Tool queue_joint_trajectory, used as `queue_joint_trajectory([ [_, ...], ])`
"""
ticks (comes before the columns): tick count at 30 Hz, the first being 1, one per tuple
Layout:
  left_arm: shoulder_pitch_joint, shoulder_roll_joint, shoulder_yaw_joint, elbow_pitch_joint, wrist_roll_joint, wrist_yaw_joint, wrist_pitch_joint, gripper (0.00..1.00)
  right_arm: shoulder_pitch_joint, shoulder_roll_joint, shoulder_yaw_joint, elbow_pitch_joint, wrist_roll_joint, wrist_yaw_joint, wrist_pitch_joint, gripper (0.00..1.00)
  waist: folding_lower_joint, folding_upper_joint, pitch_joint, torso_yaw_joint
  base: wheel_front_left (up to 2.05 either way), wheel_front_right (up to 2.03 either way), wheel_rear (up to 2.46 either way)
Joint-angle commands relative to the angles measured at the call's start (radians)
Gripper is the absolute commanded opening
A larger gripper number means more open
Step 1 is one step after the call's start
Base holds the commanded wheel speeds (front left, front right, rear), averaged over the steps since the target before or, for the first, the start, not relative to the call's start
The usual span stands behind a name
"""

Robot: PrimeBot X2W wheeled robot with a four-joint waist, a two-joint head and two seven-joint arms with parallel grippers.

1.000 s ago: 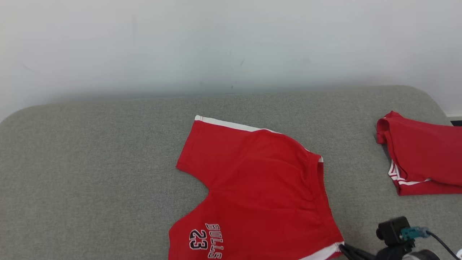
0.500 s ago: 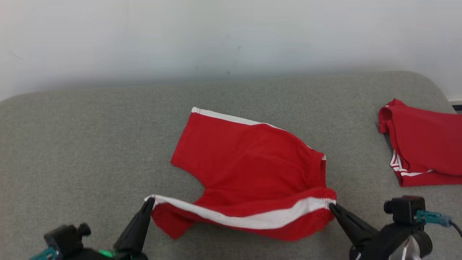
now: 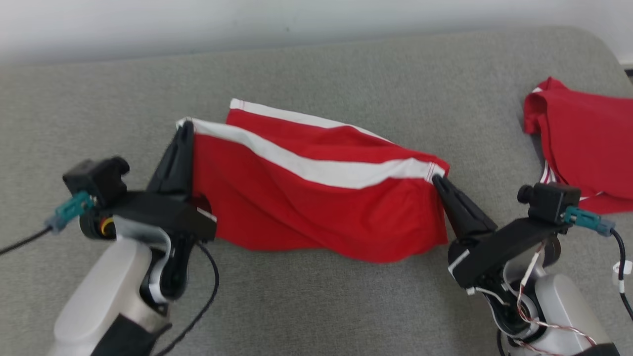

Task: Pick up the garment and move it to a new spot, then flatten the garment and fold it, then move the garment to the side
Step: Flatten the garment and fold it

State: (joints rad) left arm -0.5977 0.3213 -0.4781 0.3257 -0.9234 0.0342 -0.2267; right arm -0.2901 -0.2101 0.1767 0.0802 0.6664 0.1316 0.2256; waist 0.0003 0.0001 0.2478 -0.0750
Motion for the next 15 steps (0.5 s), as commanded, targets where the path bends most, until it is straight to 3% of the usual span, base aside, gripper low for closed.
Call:
queue_joint_trajectory([
  [1,-0.062,-0.010,0.000,0.041,0.035,0.005,-0.013,0.00,-0.039,0.028,-0.007,0.015,-0.018,-0.002,-0.022,0.00,-0.0003,-0.0001,0.092,-0.060,0.00,0.00,0.00],
  [15,-0.280,-0.057,0.020,0.257,0.134,0.022,-0.036,0.00,-0.157,0.115,-0.036,0.078,-0.053,-0.002,-0.144,0.00,-0.0003,-0.0001,0.169,-0.126,0.00,0.00,0.00],
])
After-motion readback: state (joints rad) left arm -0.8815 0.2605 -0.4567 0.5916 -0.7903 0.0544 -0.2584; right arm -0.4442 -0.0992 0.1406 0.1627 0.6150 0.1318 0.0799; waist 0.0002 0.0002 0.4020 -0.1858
